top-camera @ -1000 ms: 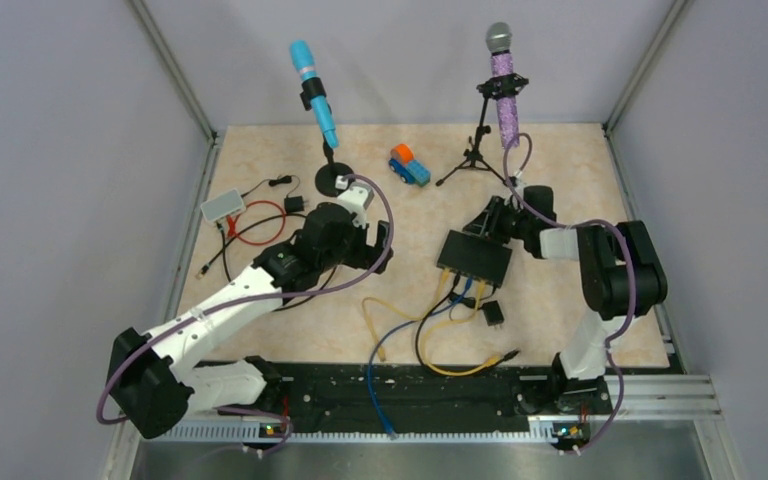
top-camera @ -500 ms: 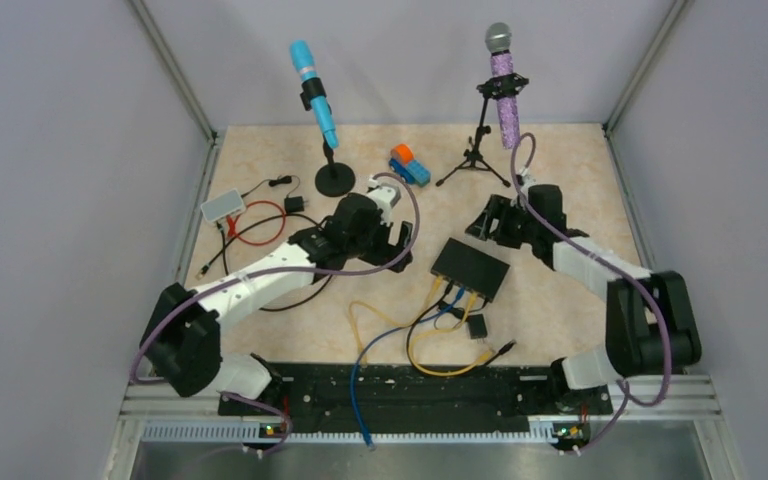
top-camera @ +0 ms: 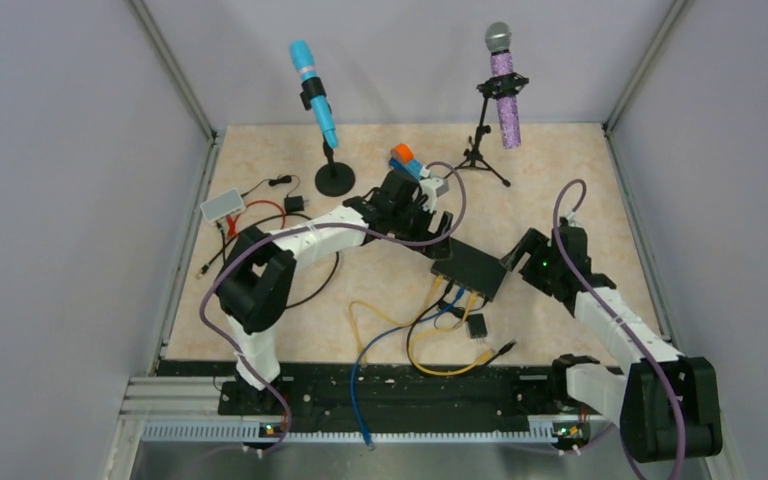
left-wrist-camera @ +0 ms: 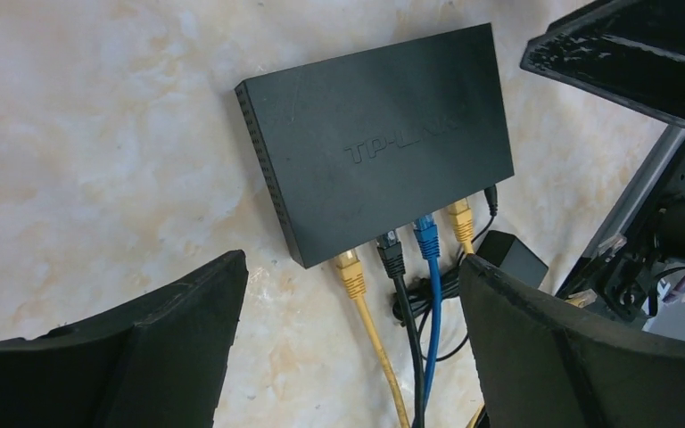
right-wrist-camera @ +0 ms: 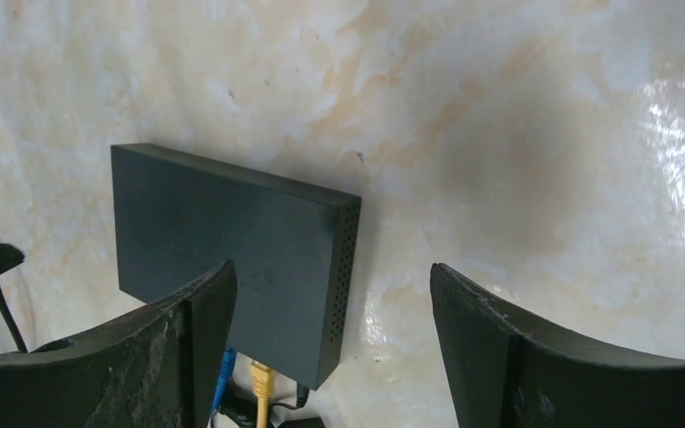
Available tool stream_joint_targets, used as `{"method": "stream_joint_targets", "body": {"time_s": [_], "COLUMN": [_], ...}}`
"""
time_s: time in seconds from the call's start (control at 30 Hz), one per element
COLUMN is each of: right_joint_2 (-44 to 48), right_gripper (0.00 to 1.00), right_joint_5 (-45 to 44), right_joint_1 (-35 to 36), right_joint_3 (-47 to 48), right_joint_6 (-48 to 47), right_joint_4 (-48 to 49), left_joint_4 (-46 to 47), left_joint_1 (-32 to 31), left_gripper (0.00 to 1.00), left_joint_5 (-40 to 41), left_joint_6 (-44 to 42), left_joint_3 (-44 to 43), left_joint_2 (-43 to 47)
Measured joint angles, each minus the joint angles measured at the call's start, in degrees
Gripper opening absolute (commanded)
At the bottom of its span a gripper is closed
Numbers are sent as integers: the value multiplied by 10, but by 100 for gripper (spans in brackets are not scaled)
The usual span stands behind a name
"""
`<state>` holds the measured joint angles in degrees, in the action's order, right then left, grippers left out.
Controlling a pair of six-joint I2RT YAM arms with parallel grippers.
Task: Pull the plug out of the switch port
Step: Move the switch port to the center of the board.
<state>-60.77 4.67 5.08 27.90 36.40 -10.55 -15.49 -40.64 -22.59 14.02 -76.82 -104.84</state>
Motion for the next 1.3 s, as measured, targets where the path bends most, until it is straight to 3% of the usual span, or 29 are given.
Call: {"method": "stream_joint_targets", "body": {"time_s": [0.23, 0.5, 0.8, 1.0, 1.3], "right_joint_2": [5, -79, -159, -221, -292], "right_gripper": [75, 68, 62, 63, 65], "right_joint_5": [30, 82, 140, 103, 65], "right_joint_1": [0, 0, 10, 62, 149], "right_joint_3": [-20, -15, 27, 99, 189], "right_joint_6": [41, 59, 42, -6, -53], "right_joint_4": [5, 29, 61, 31, -10], "left_joint_4": [-3, -4, 26, 37, 42], "left_joint_1": [0, 0, 3, 14, 13], "left_gripper": [89, 79, 68, 67, 68], "left_joint_5": [-34, -67, -78, -68, -34], "left_joint_6": [2, 19, 37, 41, 55], "left_joint_3": [-24, -46, -18, 19, 133], "left_joint_2": [-81, -120, -119, -102, -7]}}
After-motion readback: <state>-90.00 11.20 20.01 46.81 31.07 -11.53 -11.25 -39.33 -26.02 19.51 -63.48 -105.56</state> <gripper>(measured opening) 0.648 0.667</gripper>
